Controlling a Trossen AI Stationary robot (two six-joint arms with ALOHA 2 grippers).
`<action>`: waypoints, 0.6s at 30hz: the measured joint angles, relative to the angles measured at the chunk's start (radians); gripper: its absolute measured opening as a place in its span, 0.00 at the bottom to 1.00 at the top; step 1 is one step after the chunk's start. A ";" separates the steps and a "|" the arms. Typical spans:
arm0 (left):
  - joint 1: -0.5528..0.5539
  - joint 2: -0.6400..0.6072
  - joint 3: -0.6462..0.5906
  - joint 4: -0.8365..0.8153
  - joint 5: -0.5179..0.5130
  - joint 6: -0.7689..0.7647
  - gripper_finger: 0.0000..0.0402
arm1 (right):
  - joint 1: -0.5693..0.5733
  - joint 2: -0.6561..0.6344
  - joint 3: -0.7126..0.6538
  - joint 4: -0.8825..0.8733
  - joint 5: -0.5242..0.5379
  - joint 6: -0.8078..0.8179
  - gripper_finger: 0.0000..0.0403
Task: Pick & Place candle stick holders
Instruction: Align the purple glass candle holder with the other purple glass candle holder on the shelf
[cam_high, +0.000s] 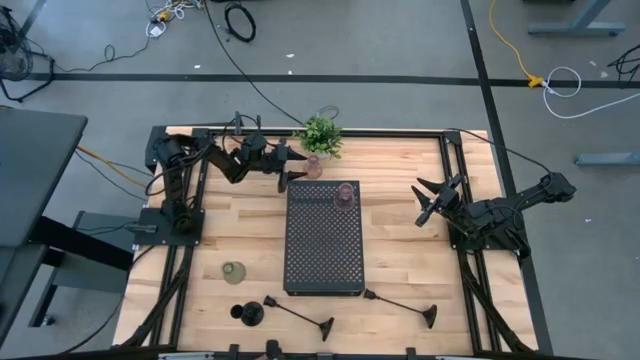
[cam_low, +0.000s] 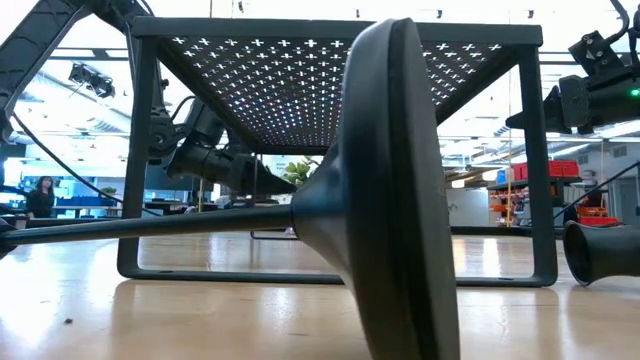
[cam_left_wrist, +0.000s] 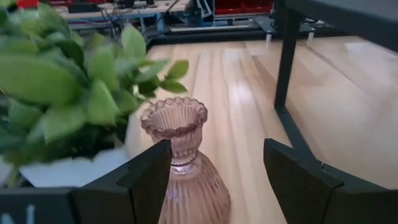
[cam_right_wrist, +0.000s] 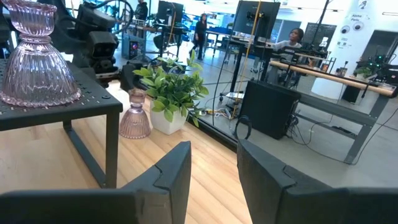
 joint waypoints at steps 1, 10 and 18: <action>0.001 0.000 0.005 0.001 -0.001 0.003 0.64 | 0.000 0.000 0.000 0.000 0.000 0.000 0.32; -0.001 0.000 0.007 -0.039 -0.059 0.053 0.64 | 0.000 0.000 0.000 0.000 0.000 0.000 0.32; 0.002 0.000 0.007 -0.065 0.010 0.045 0.64 | 0.000 0.000 0.000 0.000 0.000 0.000 0.32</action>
